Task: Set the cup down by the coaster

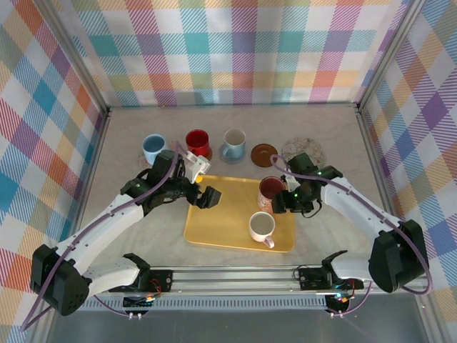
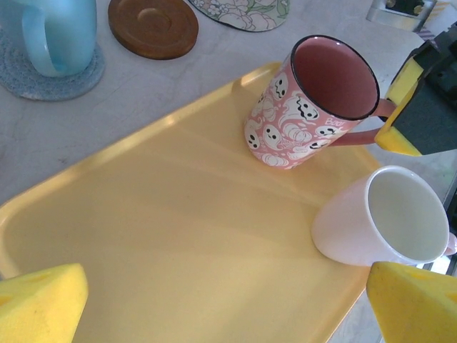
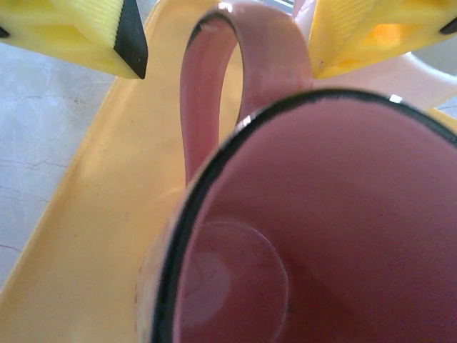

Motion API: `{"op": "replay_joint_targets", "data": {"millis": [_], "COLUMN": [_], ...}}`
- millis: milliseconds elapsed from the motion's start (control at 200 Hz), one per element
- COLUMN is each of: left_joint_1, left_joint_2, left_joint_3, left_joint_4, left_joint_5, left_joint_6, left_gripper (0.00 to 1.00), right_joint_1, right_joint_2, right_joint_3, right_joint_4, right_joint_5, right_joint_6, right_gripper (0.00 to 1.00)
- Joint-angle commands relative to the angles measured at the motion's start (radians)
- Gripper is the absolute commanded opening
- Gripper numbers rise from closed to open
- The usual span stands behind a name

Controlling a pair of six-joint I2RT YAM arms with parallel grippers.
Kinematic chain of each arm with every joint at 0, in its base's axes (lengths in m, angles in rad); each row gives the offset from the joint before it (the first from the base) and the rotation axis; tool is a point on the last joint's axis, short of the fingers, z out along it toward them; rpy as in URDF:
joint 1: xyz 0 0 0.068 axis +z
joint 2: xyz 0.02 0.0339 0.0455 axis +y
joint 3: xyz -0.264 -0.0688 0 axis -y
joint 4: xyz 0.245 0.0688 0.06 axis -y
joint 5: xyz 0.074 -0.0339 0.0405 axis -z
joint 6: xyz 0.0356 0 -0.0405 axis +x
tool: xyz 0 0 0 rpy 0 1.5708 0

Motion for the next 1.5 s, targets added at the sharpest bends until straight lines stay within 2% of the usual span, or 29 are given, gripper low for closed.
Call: {"op": "replay_joint_targets", "data": {"millis": [0,375,675,1080,1495], "left_joint_1": [0.001,0.001,0.001,0.001,0.0], "left_joint_2": [0.014,0.056,0.065,0.071,0.074], "left_joint_3": [0.016,0.026,0.028,0.042,0.042], "left_joint_4": [0.016,0.022,0.032,0.024,0.027], "left_joint_5": [0.019,0.01,0.001,-0.007,-0.012], "left_joint_6": [0.019,0.018,0.009,0.009,0.006], "left_gripper": [1.0,1.0,1.0,1.0,1.0], "right_joint_1": [0.018,0.081,0.105,0.121,0.136], "right_joint_2": [0.027,0.096,0.07,0.09,0.034], "right_joint_3": [0.015,0.012,-0.008,-0.015,-0.033], "right_joint_4": [0.031,0.082,0.143,0.161,0.191], "right_joint_5": [0.023,0.106,0.144,0.183,0.206], "right_joint_6": [0.007,-0.008,-0.027,-0.051,-0.061], "right_gripper": [0.6,0.49,0.42,0.41,0.21]}}
